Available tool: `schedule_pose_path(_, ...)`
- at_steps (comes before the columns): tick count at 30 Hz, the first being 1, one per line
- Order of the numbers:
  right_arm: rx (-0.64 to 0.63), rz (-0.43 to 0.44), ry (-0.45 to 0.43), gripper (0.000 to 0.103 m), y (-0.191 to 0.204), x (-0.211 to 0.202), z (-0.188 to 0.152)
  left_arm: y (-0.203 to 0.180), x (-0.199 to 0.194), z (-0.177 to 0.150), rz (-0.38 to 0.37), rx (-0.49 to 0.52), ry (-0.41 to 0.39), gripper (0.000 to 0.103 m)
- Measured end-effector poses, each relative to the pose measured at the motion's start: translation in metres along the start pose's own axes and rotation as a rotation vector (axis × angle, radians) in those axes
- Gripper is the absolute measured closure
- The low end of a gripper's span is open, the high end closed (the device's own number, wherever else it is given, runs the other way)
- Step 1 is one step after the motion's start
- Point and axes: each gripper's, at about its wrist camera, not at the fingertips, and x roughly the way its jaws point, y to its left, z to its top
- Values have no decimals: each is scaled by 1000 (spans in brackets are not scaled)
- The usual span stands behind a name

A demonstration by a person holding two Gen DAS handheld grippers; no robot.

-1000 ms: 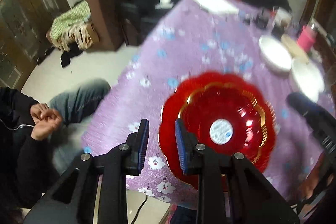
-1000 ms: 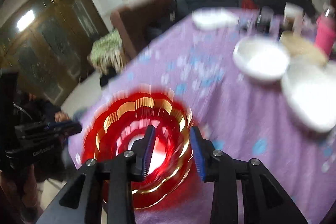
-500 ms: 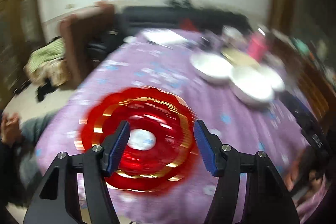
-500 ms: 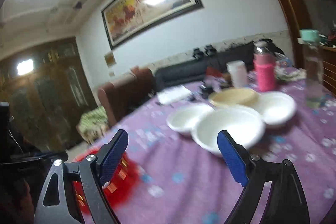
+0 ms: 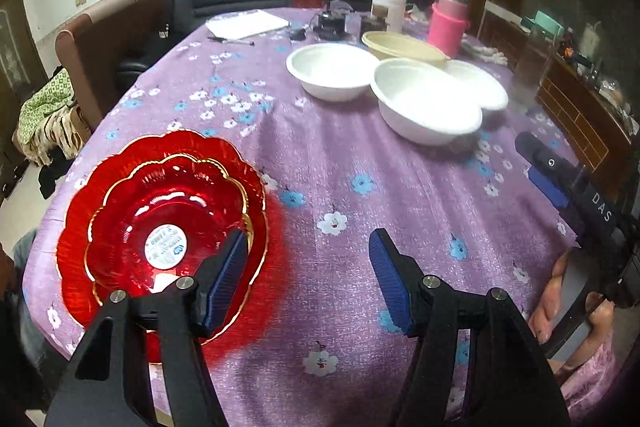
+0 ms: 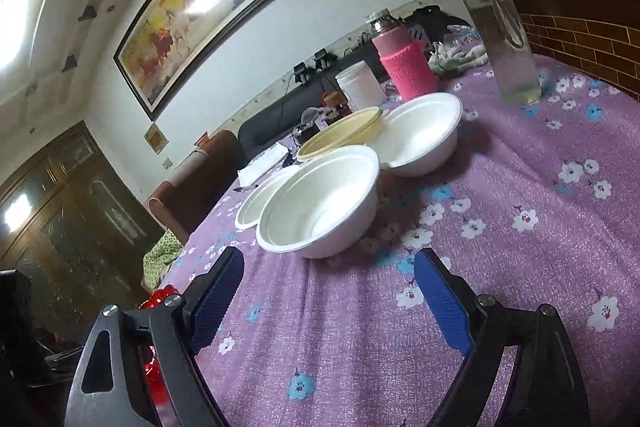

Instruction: Organize plates and bowls

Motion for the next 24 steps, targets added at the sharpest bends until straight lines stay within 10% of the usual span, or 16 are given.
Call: schedule_pose_path(24,50,-6,102,14,-11,16,10,-24,17,41,-105,-7,105,41)
